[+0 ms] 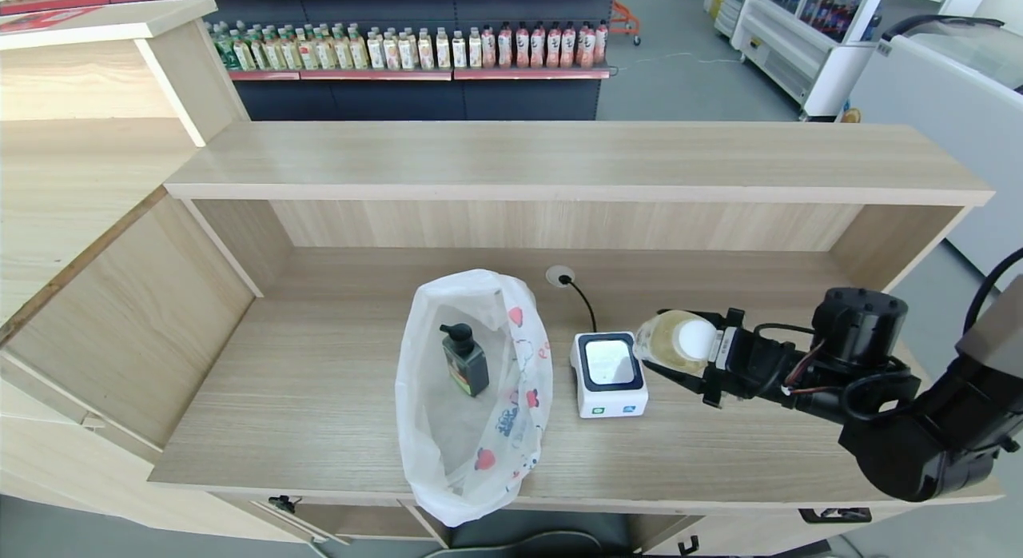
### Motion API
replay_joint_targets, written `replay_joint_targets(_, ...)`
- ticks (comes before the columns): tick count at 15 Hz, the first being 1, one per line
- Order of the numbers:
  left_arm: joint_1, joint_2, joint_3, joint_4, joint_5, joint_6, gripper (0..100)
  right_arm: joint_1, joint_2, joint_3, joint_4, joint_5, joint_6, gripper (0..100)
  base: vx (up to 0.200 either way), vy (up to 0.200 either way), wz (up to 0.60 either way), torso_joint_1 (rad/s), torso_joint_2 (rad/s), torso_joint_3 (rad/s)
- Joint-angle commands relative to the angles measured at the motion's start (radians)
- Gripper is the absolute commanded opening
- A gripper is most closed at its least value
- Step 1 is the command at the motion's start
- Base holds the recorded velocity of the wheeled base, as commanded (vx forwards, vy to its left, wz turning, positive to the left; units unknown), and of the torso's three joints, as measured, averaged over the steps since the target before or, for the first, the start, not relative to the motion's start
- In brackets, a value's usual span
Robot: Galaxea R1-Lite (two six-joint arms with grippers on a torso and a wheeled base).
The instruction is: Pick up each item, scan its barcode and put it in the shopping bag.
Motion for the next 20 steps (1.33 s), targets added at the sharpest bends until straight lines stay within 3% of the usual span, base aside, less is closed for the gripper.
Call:
replay_joint_targets(1, 0.0, 0.0, 0.0, 0.0, 0.0, 0.0, 100, 0.01, 0.044, -0.033, 0.002, 0.001, 0.003, 0, 0.0, 0.0, 0.0, 0.0, 0.0, 0.0)
replay_joint_targets(9, 0.0, 0.0, 0.0, 0.0, 0.0, 0.0, 100, 0.062, 0.196, -0.221, -0.006, 0.001, 0.077, 0, 0.0, 0.0, 0.0, 0.0, 0.0, 0.0)
replay_joint_targets(20, 0.0, 0.0, 0.0, 0.0, 0.0, 0.0, 100, 0.079, 0.222, -0.26, -0.003, -0.002, 0.075, 0, 0.0, 0.0, 0.0, 0.0, 0.0, 0.0)
